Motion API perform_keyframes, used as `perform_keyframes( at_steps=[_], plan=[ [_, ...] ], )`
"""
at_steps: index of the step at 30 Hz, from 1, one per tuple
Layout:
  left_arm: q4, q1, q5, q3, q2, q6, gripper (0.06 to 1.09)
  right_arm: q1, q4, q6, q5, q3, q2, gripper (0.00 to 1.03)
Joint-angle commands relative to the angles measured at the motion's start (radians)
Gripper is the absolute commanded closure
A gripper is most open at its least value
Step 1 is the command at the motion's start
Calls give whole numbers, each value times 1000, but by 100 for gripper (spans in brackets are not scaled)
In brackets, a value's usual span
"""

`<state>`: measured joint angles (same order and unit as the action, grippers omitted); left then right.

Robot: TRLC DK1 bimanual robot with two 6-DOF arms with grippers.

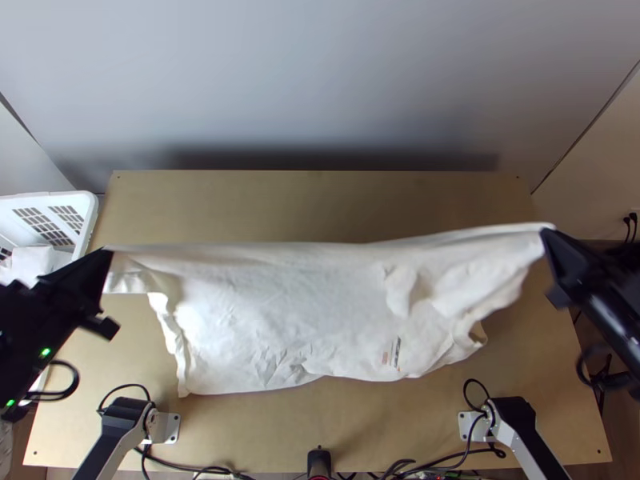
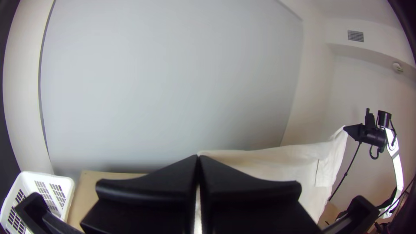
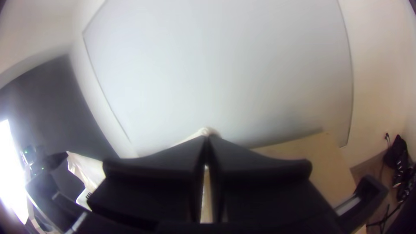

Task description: Fold the t-shirt

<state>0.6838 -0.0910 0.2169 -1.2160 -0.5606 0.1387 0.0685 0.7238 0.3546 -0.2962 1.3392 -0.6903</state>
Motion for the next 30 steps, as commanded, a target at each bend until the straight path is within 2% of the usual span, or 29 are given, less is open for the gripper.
perform_keyframes(
  at_steps=[1,6,11,15,20,30],
  plan=[
    [-93,-3,-1,69,-53,-10,105,7,-156,-3,0,-83,-68,100],
    [-96,-3,-1,-77,-104,2,105,7,-139,11,0,118,-133,100],
    [-110,-3,-2,-277,-182,32,105,4,-118,73,8,416,-233,100],
    [-165,34,-16,-409,-240,27,105,-26,-98,73,26,634,-321,100],
    [-144,65,-14,-619,-320,27,105,-33,-1,73,26,922,-410,100],
    [-116,89,-14,-700,-217,36,105,-84,35,86,23,954,-273,100]
  ],
)
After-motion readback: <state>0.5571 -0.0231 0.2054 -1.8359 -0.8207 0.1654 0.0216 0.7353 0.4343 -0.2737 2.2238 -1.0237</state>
